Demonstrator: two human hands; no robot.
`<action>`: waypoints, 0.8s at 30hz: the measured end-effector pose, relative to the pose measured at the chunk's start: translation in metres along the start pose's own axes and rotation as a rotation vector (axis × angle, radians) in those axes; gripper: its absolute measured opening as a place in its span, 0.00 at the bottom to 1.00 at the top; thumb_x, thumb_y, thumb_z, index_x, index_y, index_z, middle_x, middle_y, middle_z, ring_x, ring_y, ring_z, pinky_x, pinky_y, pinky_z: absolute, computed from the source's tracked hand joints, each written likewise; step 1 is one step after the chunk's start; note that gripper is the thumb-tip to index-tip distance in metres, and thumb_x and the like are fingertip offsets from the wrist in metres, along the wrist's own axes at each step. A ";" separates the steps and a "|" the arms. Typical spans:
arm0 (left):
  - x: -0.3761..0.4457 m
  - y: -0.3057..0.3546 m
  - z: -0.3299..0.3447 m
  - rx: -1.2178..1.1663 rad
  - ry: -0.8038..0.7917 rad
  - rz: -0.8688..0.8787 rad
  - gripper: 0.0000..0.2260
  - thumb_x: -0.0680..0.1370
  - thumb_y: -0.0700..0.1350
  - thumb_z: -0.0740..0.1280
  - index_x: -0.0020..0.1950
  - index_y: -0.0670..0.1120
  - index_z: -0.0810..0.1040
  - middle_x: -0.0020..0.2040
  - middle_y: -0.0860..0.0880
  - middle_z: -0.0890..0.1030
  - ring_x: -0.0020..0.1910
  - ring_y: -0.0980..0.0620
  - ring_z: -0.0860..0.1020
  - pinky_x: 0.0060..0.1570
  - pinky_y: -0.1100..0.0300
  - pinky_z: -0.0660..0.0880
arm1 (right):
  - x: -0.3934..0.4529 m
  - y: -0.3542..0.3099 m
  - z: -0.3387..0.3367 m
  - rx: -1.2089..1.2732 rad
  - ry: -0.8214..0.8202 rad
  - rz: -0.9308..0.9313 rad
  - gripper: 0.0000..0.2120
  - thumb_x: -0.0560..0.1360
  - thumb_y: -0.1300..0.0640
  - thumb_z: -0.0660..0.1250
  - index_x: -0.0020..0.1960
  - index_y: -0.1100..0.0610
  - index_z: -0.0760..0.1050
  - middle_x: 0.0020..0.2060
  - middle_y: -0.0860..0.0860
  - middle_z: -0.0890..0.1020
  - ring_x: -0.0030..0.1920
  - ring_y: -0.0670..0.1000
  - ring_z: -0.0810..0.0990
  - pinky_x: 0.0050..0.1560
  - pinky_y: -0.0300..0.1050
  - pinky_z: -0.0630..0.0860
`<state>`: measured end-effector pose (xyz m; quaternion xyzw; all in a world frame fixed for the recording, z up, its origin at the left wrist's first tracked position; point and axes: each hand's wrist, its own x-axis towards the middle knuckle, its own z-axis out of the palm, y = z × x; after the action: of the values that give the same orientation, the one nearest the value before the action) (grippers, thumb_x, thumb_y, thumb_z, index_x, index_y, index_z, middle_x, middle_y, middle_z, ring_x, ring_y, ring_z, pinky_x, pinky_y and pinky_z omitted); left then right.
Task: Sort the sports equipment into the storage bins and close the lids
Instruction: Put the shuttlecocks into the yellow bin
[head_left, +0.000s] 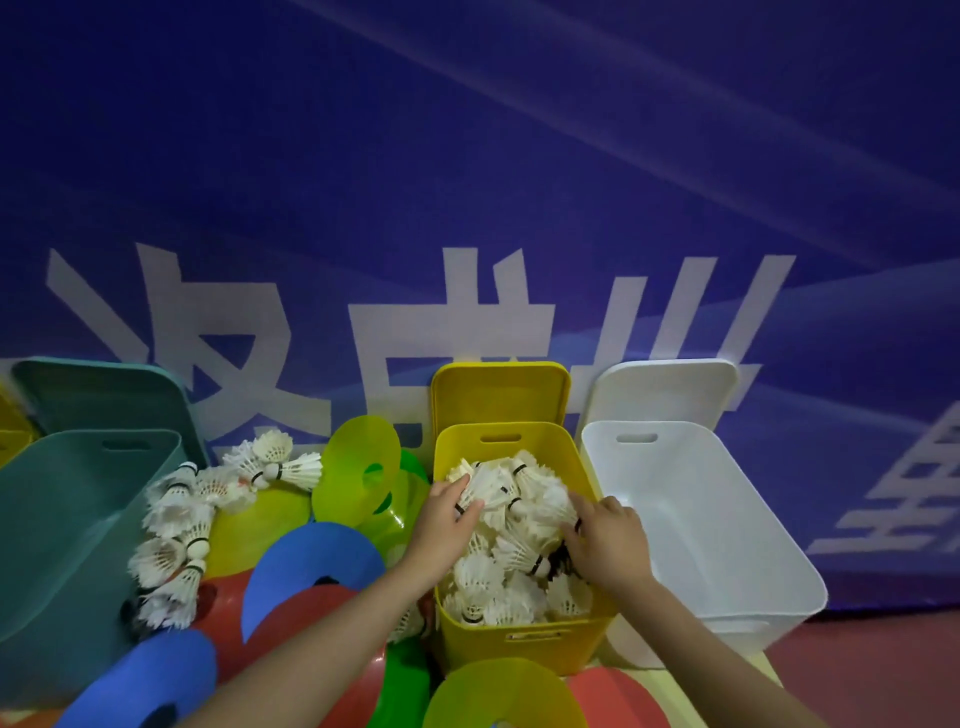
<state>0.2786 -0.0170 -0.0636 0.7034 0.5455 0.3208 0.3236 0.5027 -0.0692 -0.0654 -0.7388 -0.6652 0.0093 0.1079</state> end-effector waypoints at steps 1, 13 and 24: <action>0.001 -0.001 0.003 0.004 -0.003 -0.029 0.23 0.81 0.51 0.61 0.75 0.46 0.63 0.65 0.47 0.68 0.41 0.60 0.71 0.46 0.66 0.67 | 0.002 -0.003 0.003 -0.028 0.008 -0.002 0.23 0.76 0.45 0.55 0.67 0.52 0.70 0.46 0.52 0.82 0.53 0.57 0.76 0.52 0.50 0.71; -0.006 -0.018 0.005 0.082 0.027 0.022 0.22 0.80 0.50 0.62 0.73 0.47 0.67 0.57 0.52 0.69 0.45 0.62 0.71 0.48 0.67 0.68 | 0.016 -0.001 0.017 -0.217 -0.253 -0.086 0.12 0.76 0.49 0.55 0.51 0.48 0.76 0.49 0.49 0.78 0.59 0.54 0.69 0.58 0.53 0.61; -0.010 -0.015 0.014 0.056 0.161 -0.003 0.25 0.81 0.50 0.58 0.78 0.51 0.54 0.65 0.48 0.65 0.38 0.63 0.72 0.40 0.70 0.67 | 0.025 0.009 0.015 0.313 0.142 0.159 0.21 0.75 0.52 0.63 0.67 0.55 0.71 0.61 0.54 0.74 0.65 0.56 0.68 0.61 0.52 0.69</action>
<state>0.2795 -0.0254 -0.0846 0.6831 0.5796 0.3605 0.2596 0.5117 -0.0430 -0.0785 -0.7620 -0.5859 0.0687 0.2672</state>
